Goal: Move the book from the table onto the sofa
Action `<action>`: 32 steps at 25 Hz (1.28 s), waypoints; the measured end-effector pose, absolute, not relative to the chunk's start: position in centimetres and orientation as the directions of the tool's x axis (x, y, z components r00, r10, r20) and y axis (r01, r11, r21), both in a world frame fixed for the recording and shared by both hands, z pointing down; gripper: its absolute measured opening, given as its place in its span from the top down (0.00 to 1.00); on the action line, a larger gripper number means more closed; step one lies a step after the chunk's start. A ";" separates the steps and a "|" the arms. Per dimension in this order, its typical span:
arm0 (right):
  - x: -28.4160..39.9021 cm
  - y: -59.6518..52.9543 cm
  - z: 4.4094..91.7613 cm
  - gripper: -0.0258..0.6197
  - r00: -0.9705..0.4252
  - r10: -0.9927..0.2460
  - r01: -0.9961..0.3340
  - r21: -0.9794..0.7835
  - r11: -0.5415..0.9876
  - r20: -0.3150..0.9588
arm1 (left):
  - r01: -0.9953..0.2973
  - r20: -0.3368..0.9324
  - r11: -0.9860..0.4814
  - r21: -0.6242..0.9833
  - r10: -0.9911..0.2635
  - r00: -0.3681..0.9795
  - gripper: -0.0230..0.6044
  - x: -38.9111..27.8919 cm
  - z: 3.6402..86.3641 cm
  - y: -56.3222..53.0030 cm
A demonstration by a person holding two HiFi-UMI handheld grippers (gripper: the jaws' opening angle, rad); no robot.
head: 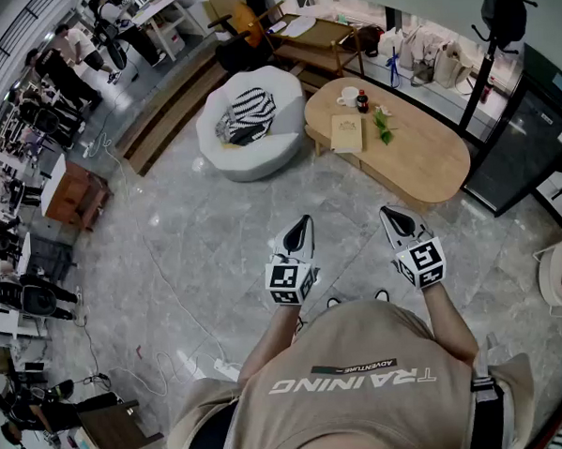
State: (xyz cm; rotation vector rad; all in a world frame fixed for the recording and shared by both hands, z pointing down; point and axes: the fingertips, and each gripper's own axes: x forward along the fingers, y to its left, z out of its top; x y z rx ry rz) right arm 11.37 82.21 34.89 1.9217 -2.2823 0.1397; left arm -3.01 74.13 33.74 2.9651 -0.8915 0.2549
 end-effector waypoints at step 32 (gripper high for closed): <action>12.2 78.6 38.5 0.95 -0.123 -0.957 -0.992 -0.011 0.124 0.262 | -0.463 0.290 -0.875 0.143 -0.411 0.864 0.98 -5.5 41.0 70.8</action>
